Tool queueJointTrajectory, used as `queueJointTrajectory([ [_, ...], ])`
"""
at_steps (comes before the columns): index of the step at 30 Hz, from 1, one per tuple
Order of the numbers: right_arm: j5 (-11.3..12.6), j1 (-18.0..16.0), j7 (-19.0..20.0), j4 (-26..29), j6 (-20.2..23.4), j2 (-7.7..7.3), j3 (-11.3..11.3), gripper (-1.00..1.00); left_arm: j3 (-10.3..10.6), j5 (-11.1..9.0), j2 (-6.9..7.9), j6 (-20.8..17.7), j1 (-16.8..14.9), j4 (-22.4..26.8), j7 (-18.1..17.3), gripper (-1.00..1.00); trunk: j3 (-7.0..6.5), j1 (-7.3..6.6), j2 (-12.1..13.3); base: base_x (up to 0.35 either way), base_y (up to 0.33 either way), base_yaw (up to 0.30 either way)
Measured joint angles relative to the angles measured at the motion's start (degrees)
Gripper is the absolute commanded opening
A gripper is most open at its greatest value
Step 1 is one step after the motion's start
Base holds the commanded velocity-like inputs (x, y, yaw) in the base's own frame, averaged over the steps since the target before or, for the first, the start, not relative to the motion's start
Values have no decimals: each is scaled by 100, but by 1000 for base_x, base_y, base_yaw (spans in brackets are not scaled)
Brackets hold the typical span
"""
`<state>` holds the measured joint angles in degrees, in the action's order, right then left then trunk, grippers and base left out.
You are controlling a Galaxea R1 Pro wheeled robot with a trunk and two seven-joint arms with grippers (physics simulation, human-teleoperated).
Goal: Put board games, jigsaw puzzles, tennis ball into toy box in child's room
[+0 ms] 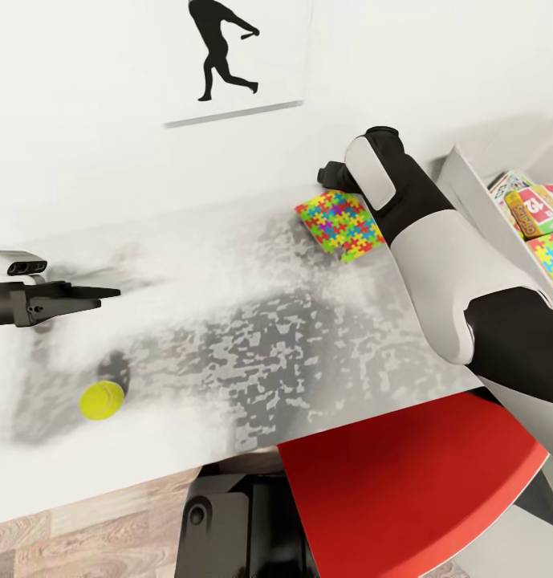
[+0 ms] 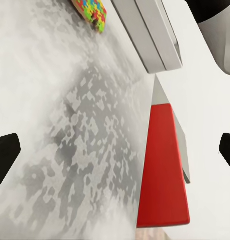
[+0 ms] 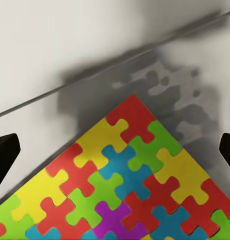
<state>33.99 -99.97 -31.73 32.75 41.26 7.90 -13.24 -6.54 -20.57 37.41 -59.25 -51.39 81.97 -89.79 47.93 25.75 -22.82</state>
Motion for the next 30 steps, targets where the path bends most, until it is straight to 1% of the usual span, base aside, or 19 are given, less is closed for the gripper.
queueJointTrajectory([
  [6, -5, 0, 2, 0, -3, -10, 0, 100, 1, 0, 0, 0, 0, 2, 0, 100, 43, 0, 0, 0, 0, 0],
  [23, 3, 8, 11, -7, -17, -14, 4, 100, 1, 0, 0, 0, 0, 0, 0, 100, 53, 0, 0, 0, 0, 0],
  [30, 17, 2, 12, -9, -13, -14, 15, 100, 1, 0, 0, 0, 0, 2, 0, 100, 85, 0, 0, 0, 0, 0],
])
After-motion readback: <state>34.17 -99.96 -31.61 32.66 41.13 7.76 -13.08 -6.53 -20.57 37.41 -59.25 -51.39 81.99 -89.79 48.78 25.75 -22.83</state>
